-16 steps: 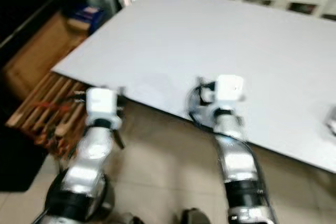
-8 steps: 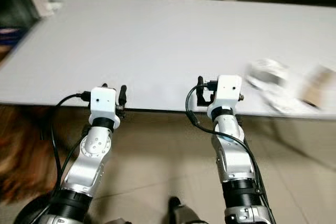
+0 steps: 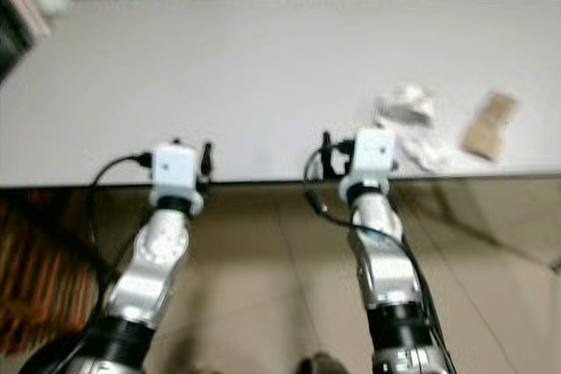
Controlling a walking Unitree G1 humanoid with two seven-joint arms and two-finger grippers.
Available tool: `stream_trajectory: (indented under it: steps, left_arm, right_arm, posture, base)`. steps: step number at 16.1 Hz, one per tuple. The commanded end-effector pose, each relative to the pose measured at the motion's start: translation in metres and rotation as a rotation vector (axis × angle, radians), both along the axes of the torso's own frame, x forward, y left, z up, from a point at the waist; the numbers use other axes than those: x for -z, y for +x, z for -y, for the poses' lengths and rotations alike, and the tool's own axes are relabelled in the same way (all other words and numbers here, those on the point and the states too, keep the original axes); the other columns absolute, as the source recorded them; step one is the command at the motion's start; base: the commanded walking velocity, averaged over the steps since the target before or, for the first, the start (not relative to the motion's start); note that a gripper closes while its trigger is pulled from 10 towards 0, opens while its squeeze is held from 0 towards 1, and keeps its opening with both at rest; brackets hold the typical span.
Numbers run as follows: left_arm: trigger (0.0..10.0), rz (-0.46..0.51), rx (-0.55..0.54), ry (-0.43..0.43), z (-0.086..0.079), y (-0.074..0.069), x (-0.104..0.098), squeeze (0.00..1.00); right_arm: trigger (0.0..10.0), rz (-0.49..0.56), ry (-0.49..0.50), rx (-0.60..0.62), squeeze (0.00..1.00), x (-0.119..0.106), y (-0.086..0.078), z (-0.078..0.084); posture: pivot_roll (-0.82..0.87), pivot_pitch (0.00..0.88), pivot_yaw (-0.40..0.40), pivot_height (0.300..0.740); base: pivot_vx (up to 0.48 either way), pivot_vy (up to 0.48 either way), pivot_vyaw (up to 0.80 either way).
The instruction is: Picking trash to rubbish bin
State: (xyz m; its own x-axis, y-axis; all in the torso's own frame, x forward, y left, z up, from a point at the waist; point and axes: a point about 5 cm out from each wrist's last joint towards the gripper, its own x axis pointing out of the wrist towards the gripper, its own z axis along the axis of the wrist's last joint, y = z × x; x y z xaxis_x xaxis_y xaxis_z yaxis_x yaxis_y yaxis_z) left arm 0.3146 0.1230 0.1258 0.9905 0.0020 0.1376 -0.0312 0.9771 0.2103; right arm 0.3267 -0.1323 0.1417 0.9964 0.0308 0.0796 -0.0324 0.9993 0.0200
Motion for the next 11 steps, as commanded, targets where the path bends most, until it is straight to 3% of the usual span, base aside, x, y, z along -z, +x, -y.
stream_trajectory:
  steps: [1, 11]
  left_arm:
    - [10.0, -0.003, -0.01, 0.013, -0.0015, 0.0005, 0.001, 0.0]
    - [10.0, -0.006, -0.021, 0.016, -0.0041, 0.0001, 0.0019, 0.0]
  right_arm:
    - [10.0, -0.01, -0.004, -0.007, 0.0, 0.0019, -0.0015, -0.0014]
    - [10.0, -0.032, -0.015, -0.025, 0.0, 0.005, -0.0016, -0.0037]
  posture:
    - [-0.05, 0.101, 0.01, 0.74]
    - [-0.04, 0.12, 0.005, 0.74]
  base:
    - [0.0, -0.48, 0.0]
    - [0.0, -0.48, 0.0]
